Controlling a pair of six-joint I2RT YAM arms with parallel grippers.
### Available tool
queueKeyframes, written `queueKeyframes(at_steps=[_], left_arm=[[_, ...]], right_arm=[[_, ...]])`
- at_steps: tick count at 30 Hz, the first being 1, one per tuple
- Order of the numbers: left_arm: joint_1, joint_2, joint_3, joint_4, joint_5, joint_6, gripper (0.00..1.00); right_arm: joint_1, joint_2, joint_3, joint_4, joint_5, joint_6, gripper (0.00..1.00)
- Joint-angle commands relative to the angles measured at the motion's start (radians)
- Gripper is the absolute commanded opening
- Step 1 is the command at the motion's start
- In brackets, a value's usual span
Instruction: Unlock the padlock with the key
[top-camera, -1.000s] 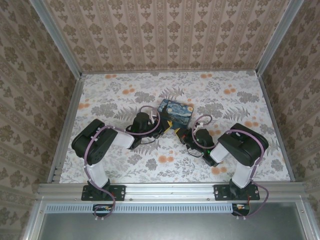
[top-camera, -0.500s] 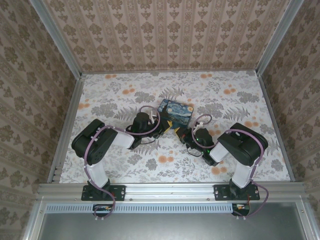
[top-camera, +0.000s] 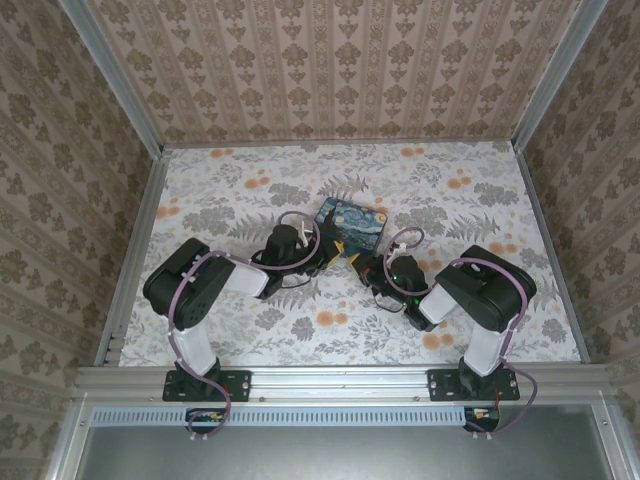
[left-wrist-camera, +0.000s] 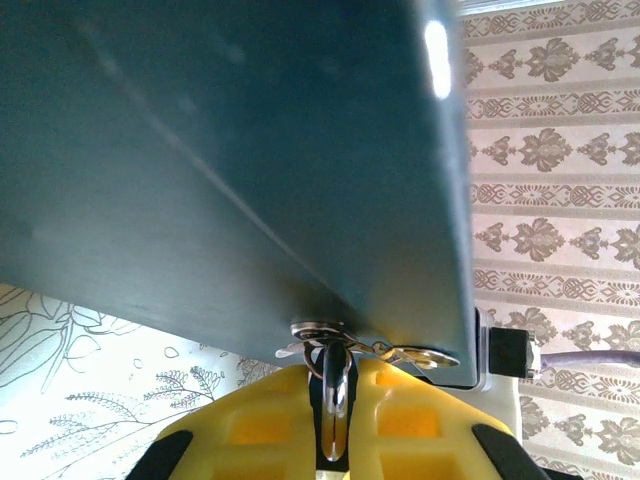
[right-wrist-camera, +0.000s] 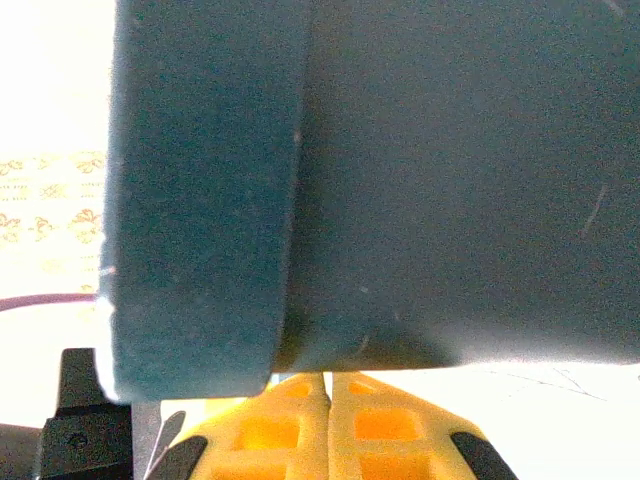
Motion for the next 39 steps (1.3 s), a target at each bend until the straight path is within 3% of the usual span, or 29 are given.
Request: queueKeyframes(at_steps=[1,12,28,39], left_arm=[[-0.009,0.018,0.003,0.034,-0.003,0.015,0.00],[-0.017,0.015,0.002,0.037,-0.003,0.007,0.00],[-0.075,0.087,-0.014,0.349,-0.015,-0.291,0.00],[-0.081,0.024,-0.016,0.245,-0.015,-0.206,0.00]], right_arm=[[-0.006,-0.020,0.023,0.036,-0.002,0.011,0.00],[-0.006,-0.022,0.028,0.029,0.007,0.003,0.00],[-0.043,-0.055,0.040,0.051,0.000,-0.060,0.00],[-0.140,-0.064,0.078,0.050,-0.168,-0.070,0.00]])
